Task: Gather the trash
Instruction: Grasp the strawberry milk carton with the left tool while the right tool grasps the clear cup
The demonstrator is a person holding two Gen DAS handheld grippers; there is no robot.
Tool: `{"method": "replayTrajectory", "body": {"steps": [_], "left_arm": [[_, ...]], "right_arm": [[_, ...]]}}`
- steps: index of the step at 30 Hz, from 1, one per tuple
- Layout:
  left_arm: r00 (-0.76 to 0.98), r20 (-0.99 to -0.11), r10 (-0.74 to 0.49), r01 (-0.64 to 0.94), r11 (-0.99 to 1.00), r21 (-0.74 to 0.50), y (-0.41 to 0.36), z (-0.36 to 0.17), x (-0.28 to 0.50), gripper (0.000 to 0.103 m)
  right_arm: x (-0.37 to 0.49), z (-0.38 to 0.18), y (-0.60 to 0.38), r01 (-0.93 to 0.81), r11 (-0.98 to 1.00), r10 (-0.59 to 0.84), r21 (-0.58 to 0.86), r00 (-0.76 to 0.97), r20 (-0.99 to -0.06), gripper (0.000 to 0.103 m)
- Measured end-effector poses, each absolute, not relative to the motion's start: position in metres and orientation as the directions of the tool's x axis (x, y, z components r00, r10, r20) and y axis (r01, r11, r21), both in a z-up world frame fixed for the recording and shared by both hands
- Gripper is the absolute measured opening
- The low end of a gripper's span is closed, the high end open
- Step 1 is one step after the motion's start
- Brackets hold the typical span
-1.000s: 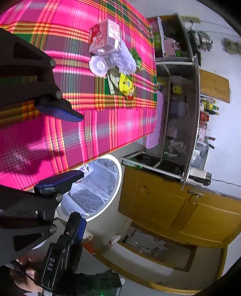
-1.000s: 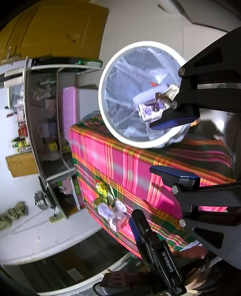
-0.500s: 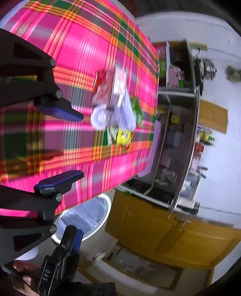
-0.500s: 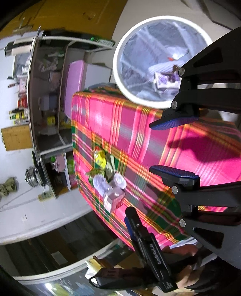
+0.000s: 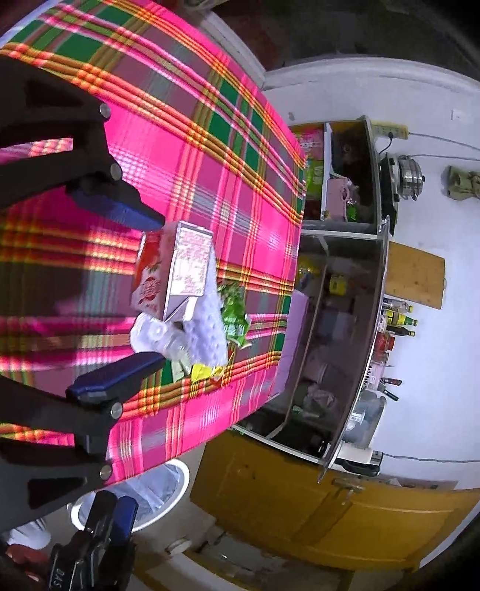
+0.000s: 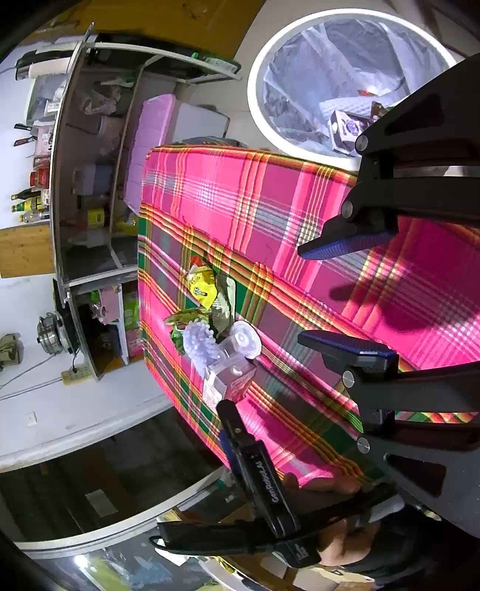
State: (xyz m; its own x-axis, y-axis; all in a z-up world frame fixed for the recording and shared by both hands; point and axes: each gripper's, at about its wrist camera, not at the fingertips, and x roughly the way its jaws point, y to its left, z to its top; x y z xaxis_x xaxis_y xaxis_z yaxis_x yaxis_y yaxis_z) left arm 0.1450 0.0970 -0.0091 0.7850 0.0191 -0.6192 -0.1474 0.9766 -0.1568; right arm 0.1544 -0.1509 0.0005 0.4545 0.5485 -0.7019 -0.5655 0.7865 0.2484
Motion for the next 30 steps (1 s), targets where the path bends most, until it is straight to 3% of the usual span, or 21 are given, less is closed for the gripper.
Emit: {"method": "replayTrajectory", "body": {"steps": [13, 30], "left_arm": [[0.778, -0.628, 0.025, -0.127, 0.985, -0.118, 0.108, -0.02, 0.175, 0.076], [0.75, -0.661, -0.003, -0.127, 0.981, -0.148, 0.117, -0.035, 0.188, 0.075]], "right_arm": [[0.167, -0.004, -0.133, -0.576, 0.783, 0.541, 0.237, 0.44, -0.717, 0.041], [0.176, -0.006, -0.121, -0.584, 0.778, 0.537, 0.229, 0.43, -0.726, 0.041]]}}
